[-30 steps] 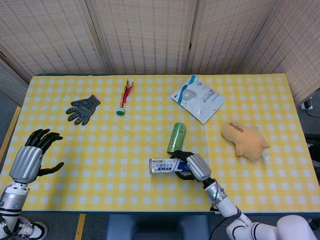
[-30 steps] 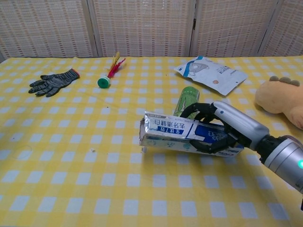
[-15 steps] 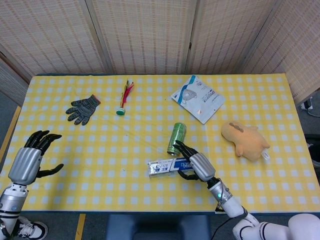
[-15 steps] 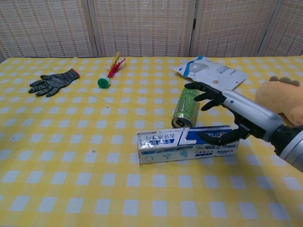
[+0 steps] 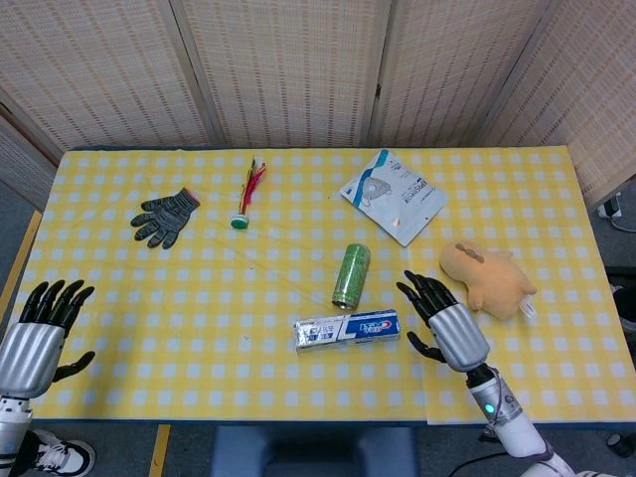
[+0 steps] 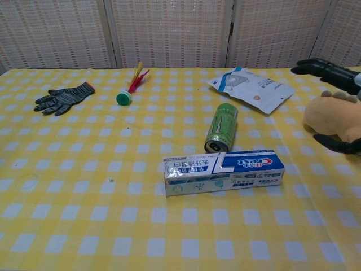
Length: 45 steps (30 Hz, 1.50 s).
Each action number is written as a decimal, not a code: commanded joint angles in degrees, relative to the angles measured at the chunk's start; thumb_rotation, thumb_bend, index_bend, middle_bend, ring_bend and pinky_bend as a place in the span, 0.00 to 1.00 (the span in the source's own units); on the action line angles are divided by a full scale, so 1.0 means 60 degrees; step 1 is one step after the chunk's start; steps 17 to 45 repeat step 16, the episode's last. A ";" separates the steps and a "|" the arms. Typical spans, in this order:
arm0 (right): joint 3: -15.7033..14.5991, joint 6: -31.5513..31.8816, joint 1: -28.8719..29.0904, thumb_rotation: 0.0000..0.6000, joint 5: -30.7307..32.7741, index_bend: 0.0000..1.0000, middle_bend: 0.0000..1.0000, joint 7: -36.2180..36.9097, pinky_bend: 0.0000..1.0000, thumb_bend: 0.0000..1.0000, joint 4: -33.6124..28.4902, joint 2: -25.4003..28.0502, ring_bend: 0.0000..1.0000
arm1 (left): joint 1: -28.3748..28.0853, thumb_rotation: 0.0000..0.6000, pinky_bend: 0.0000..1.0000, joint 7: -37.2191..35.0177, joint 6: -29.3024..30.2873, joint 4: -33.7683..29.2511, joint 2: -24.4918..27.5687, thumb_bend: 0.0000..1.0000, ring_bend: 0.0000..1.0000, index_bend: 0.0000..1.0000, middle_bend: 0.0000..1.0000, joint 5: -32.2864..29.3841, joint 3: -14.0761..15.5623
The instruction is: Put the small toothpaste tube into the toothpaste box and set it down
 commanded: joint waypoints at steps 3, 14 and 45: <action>-0.0697 0.2165 -0.2126 1.00 0.0139 0.00 0.00 -0.1417 0.00 0.38 -0.1168 0.1982 0.00 | 0.0971 1.00 0.00 -0.0554 0.1283 0.1220 -0.0685 0.19 0.02 0.13 0.10 0.0336 0.0353; -0.0495 0.2983 -0.3389 1.00 0.0618 0.00 0.00 -0.0474 0.00 0.38 -0.0369 0.1959 0.00 | 0.1555 1.00 0.00 -0.0766 0.1809 0.1426 -0.0788 0.20 0.01 0.11 0.09 0.0518 0.0421; -0.0452 0.2885 -0.3393 1.00 0.0593 0.00 0.00 -0.0433 0.00 0.38 -0.0349 0.1976 0.00 | 0.1572 1.00 0.00 -0.0697 0.1768 0.1397 -0.0787 0.20 0.01 0.11 0.09 0.0580 0.0446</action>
